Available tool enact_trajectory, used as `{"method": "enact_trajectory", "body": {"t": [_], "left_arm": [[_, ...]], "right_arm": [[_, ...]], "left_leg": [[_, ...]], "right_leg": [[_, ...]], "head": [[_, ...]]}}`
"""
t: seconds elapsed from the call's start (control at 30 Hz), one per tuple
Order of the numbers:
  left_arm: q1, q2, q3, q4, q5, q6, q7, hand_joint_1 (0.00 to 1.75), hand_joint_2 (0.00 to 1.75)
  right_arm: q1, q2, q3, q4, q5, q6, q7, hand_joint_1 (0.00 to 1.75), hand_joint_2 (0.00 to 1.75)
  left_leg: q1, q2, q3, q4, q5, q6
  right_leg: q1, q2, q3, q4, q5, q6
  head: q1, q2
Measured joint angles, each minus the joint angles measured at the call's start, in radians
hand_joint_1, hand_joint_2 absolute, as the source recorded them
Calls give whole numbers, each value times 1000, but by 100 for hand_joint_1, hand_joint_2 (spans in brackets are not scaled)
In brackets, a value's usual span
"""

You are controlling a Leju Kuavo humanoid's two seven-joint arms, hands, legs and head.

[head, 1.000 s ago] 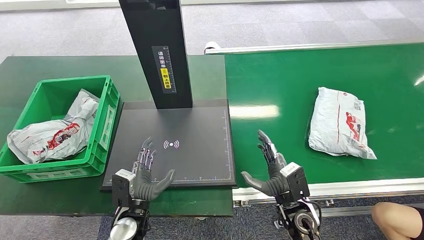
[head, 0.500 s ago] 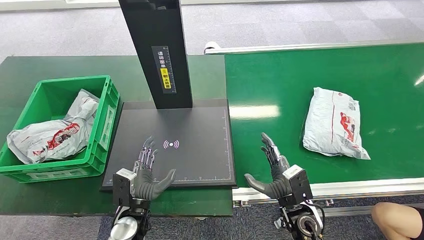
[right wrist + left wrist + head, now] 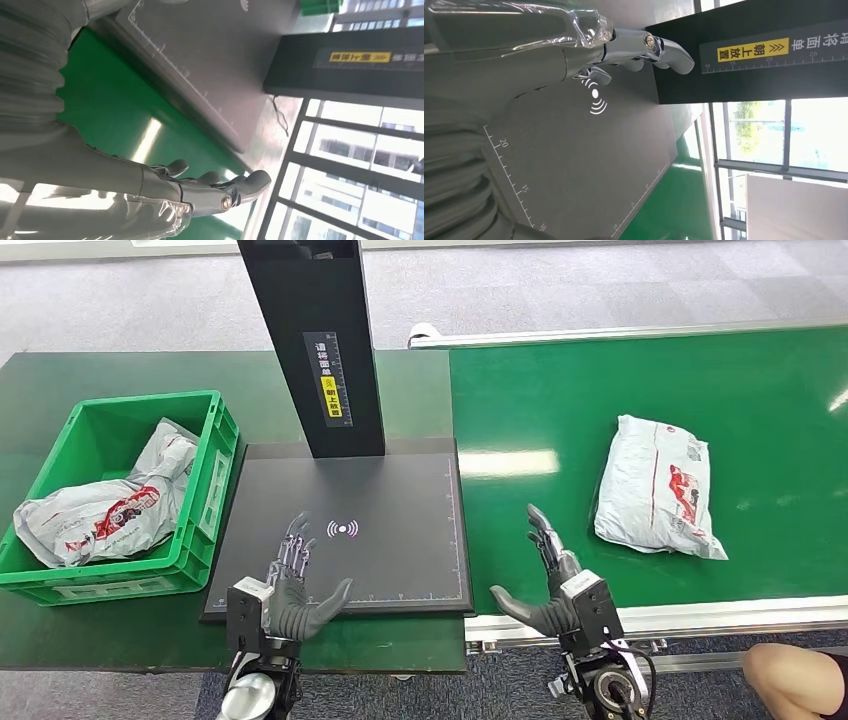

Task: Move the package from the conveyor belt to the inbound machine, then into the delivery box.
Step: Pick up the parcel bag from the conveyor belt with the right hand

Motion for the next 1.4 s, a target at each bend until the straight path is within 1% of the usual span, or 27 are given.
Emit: {"method": "enact_trajectory", "body": {"t": [0.13, 0.2, 0.3, 0.4, 0.43, 0.5, 0.67, 0.77, 0.9, 1.1, 1.4], "left_arm": [[-5, -1, -1, 3, -4, 8, -1, 0, 175], [-12, -2, -3, 9, -5, 9, -6, 0, 175], [-29, -10, -14, 27, 6, 7, -13, 0, 175], [-51, -23, -29, 56, 24, 15, -19, 0, 175], [-58, -27, -34, 64, 29, 18, -20, 0, 175], [-68, -32, -41, 78, 36, 23, -21, 0, 175], [-92, -37, -55, 107, 48, 24, -21, 0, 175], [-107, -37, -59, 129, 54, 24, -21, 0, 175], [-128, -39, -59, 164, 60, 24, -23, 0, 175], [-144, -42, -60, 197, 64, 24, -27, 0, 175], [-166, -49, -77, 237, 72, 19, -33, 0, 175]], "right_arm": [[-10, -3, -3, 5, 60, -38, 5, 0, 175], [-23, -9, -10, 22, 127, -92, 12, 0, 175], [-79, -29, -24, 111, 325, -249, 66, 0, 175], [-185, -58, -37, 271, 540, -397, 115, 0, 175], [-221, -67, -41, 321, 593, -425, 132, 0, 175], [-282, -79, -46, 408, 679, -453, 176, 0, 175], [-392, -91, -49, 573, 852, -465, 301, 0, 175], [-449, -98, -48, 666, 923, -473, 363, 0, 175], [-507, -104, -48, 773, 963, -470, 406, 0, 175], [-543, -105, -47, 852, 982, -463, 431, 0, 175], [-599, -124, -34, 959, 1077, -362, 598, 0, 175]], "left_leg": [[0, 0, 0, 0, 0, 0], [0, 0, 0, 0, 0, 0], [0, 0, 0, 0, 0, 0], [-1, 0, 0, 1, 1, 1], [-1, 0, 0, 1, 1, 1], [-1, 0, 0, 1, 1, 2], [0, 0, 0, 1, 1, 1], [0, 0, 0, 1, 1, 1], [0, 0, 0, 1, 1, 2], [-1, 0, 0, 1, 1, 1], [0, 0, 0, 1, 1, 2]], "right_leg": [[0, 0, 0, 0, 0, 0], [0, 0, 0, 0, 0, 0], [0, 0, 0, 0, 0, 0], [-1, 0, 0, 0, 2, 1], [-1, 0, 0, 0, 2, 1], [-1, 0, 0, 0, 2, 1], [0, 0, 0, 0, 2, 1], [0, 0, 0, 0, 2, 1], [0, 0, 0, 0, 2, 1], [-1, 0, 0, 0, 2, 1], [0, 0, 0, 0, 2, 1]], "head": [[0, 0], [0, 0], [0, 0], [0, 0], [0, 0], [0, 0], [0, 0], [0, 0], [0, 0], [0, 0], [0, 0]]}}
